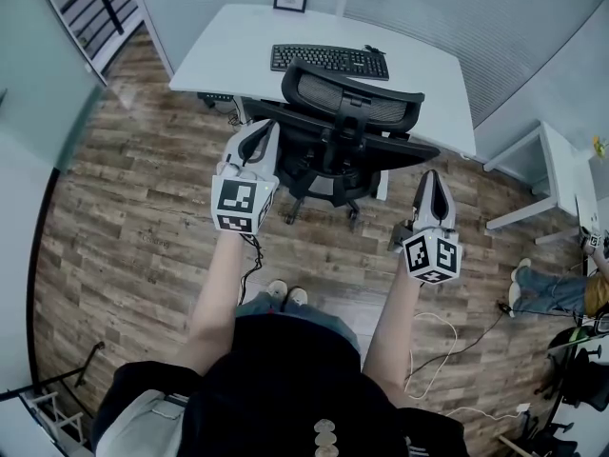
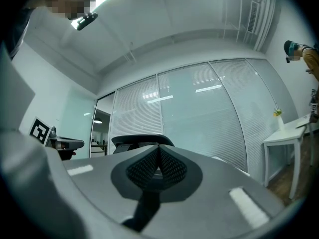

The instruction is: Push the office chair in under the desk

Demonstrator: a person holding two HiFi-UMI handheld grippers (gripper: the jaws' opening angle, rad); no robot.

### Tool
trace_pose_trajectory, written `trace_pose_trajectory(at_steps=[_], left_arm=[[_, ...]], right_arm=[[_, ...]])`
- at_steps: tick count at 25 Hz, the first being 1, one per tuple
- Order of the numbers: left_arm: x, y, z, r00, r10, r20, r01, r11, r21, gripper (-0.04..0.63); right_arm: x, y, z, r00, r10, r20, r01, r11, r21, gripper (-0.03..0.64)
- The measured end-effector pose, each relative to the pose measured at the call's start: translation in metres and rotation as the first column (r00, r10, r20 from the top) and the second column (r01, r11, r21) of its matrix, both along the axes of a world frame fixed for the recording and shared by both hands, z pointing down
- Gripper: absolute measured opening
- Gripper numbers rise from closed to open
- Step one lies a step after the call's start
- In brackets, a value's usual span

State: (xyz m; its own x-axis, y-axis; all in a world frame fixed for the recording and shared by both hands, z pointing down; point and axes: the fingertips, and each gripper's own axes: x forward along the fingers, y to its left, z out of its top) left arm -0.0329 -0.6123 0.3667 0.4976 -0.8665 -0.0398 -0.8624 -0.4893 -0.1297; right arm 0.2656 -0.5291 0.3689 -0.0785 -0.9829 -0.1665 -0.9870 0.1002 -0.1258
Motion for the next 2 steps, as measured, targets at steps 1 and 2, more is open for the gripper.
trace_pose_trajectory(at_steps=[1, 2], left_arm=[[-0.0005, -0.0005, -0.0003, 1.000, -0.001, -0.002, 0.001, 1.000, 0.003, 0.008], [-0.0009, -0.0010, -0.0006, 1.000, -0.003, -0.005, 0.003, 1.000, 0.005, 0.008]], right_arm=[[-0.0005, -0.0010, 0.0009, 1.000, -0.002, 0.000, 0.002, 1.000, -0.001, 0.005], [-0.0009, -0.0020, 0.0019, 1.000, -0.004, 0.000, 0.004, 1.000, -0.002, 0.005]])
